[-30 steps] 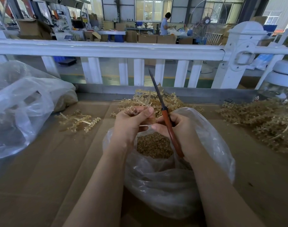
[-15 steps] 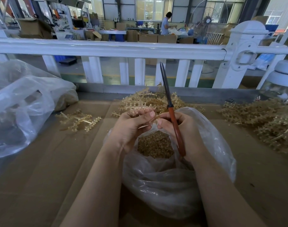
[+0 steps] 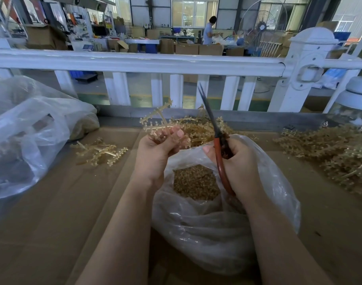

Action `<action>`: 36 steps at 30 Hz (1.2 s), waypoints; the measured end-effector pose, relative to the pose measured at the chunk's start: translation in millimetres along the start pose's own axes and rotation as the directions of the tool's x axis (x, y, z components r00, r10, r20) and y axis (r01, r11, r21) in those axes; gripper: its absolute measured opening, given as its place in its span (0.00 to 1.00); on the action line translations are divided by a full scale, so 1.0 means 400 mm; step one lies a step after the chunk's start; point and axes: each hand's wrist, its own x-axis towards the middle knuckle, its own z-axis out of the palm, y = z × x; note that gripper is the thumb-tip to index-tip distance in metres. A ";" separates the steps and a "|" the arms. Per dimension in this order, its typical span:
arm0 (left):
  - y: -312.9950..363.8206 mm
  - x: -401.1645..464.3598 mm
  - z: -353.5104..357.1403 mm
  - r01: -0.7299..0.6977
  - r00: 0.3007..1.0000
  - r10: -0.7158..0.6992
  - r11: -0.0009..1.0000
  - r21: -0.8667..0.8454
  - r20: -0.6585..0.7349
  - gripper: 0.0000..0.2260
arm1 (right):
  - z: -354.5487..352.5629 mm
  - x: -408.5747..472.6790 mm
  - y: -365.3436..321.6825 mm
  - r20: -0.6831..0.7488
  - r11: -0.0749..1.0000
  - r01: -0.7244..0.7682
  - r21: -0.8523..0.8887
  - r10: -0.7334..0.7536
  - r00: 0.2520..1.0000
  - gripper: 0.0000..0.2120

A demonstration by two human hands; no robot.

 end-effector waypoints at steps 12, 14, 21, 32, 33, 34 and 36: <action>0.005 -0.001 -0.009 -0.138 0.990 0.129 0.975 0.176 0.059 0.09 | 0.005 -0.007 0.015 0.144 0.904 0.177 -0.390 -0.130 0.981 0.22; 0.005 0.000 -0.013 -0.133 0.991 0.126 0.973 0.191 0.048 0.07 | 0.005 -0.009 0.011 0.148 0.905 0.178 -0.386 -0.130 0.980 0.23; -0.002 0.005 -0.019 -0.144 0.988 0.124 0.957 0.252 0.095 0.04 | 0.005 -0.012 0.004 0.146 0.879 0.192 -0.436 -0.141 0.979 0.20; 0.002 0.007 -0.025 -0.115 0.989 0.085 0.957 0.267 0.122 0.12 | 0.009 -0.014 0.001 0.150 0.867 0.213 -0.451 -0.161 0.975 0.25; 0.003 0.007 -0.025 -0.112 0.990 0.084 0.958 0.265 0.116 0.14 | 0.008 -0.014 0.000 0.155 0.869 0.214 -0.446 -0.161 0.975 0.25; 0.004 0.007 -0.026 -0.112 0.990 0.085 0.958 0.263 0.109 0.15 | 0.008 -0.015 -0.001 0.159 0.870 0.216 -0.443 -0.160 0.974 0.26; 0.007 0.007 -0.026 -0.111 0.991 0.086 0.960 0.258 0.106 0.14 | 0.005 -0.016 -0.004 0.165 0.870 0.218 -0.442 -0.160 0.973 0.27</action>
